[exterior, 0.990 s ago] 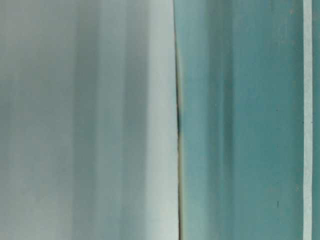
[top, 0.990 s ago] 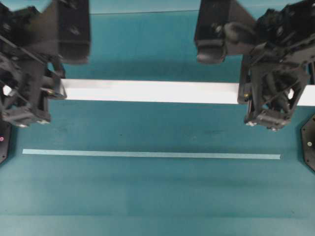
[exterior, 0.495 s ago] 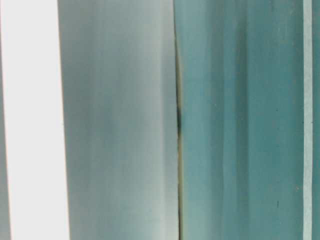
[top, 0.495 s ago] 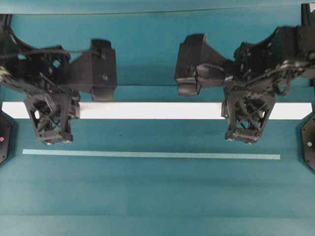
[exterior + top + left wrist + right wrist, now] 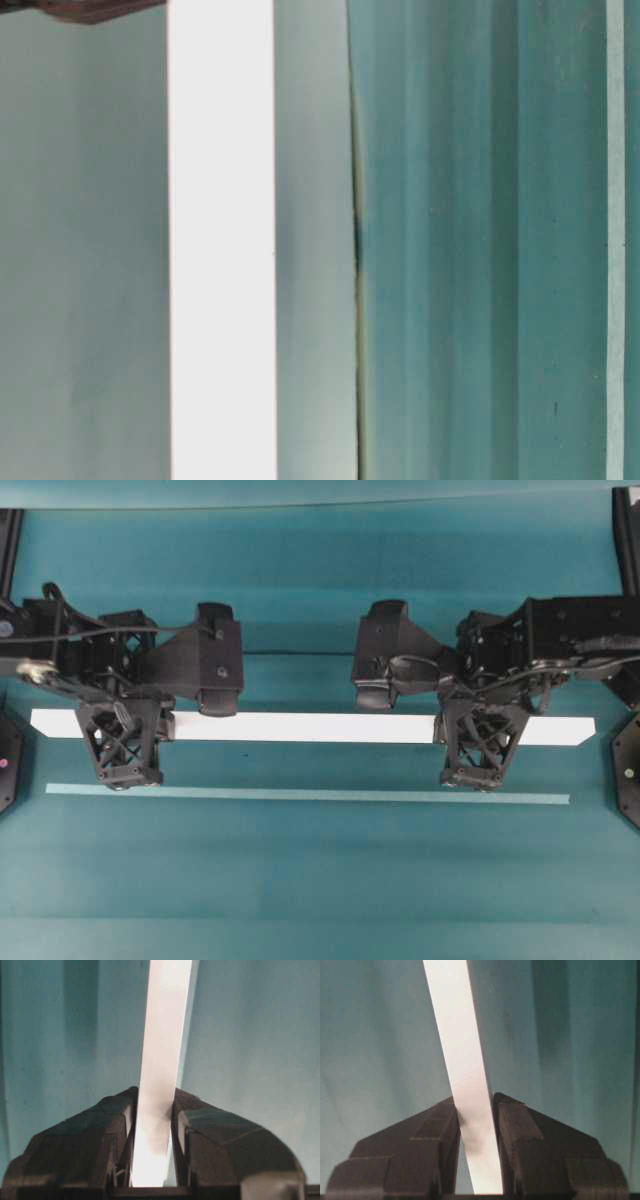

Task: Lift a wooden board with both hands.
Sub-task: 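Lower the board with both grippers back toward the table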

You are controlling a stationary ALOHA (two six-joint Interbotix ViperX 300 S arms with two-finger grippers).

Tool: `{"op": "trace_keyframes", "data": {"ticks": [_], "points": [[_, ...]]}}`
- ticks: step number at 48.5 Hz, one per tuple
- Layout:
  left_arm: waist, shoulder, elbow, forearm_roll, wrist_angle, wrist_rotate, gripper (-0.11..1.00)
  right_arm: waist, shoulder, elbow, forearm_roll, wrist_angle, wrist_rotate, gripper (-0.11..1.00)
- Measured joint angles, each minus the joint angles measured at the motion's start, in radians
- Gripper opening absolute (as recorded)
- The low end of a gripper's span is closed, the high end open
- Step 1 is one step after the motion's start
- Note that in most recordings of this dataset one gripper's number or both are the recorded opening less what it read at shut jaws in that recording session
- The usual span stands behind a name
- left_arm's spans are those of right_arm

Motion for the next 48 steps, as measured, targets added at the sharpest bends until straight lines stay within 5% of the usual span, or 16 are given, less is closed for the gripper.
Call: {"op": "trace_keyframes", "data": {"ticks": [48], "points": [[-0.008,0.095,0.242,-0.002,-0.341,-0.049,0.18,0.015,0.101,0.189,0.009,-0.284,-0.032,0.22]]}}
